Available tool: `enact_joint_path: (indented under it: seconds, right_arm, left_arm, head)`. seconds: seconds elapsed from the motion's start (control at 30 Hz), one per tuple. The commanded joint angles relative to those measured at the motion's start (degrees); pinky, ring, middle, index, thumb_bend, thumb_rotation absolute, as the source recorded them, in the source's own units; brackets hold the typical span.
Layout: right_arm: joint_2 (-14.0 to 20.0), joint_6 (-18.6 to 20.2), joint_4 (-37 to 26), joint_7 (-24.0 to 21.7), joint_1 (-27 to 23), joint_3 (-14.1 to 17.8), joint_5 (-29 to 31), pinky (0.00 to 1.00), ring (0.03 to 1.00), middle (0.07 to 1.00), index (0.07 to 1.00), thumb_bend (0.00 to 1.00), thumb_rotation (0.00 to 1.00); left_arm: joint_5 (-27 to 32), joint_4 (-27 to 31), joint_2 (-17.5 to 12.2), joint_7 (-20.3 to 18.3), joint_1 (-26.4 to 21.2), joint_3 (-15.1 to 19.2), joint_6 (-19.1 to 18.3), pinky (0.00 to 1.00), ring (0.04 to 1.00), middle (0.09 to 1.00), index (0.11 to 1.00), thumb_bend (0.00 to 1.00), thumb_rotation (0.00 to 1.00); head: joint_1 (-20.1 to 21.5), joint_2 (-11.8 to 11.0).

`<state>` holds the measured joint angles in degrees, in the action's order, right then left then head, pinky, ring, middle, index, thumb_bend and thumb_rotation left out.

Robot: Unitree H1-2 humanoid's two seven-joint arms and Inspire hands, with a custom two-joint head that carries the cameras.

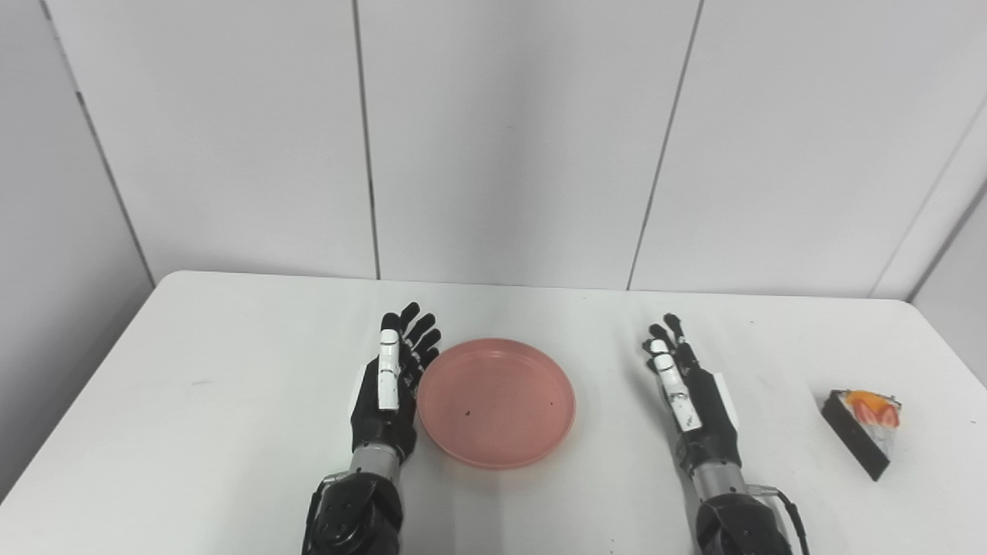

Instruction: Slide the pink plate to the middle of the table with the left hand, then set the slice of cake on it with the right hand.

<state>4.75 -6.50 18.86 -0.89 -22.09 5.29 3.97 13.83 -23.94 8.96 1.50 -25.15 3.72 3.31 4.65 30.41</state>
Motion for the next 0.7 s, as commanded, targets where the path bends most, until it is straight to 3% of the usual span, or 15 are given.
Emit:
enact_joint_path:
  seconds: [0.0, 0.67]
  right_arm:
    - [-0.9, -1.7, -0.1, 0.0, -0.5, -0.4, 0.2, 0.94, 0.91, 0.926, 0.962, 0.64, 0.77]
    - [0.4, -3.2, -0.8, 0.7, -0.7, -1.4, -2.6, 0.95, 0.912, 0.931, 0.972, 0.66, 0.78]
  left_arm:
    - [-0.7, -2.0, 0.7, -0.5, 0.5, -0.6, -0.6, 0.9, 0.898, 0.898, 0.888, 0.69, 0.98]
    - [-5.6, -10.3, 1.4, -2.7, 0.2, -4.0, 8.3, 0.89, 0.904, 0.91, 0.898, 0.68, 0.99]
  head:
    - [0.0, 0.0]
    - [2.6, 0.3]
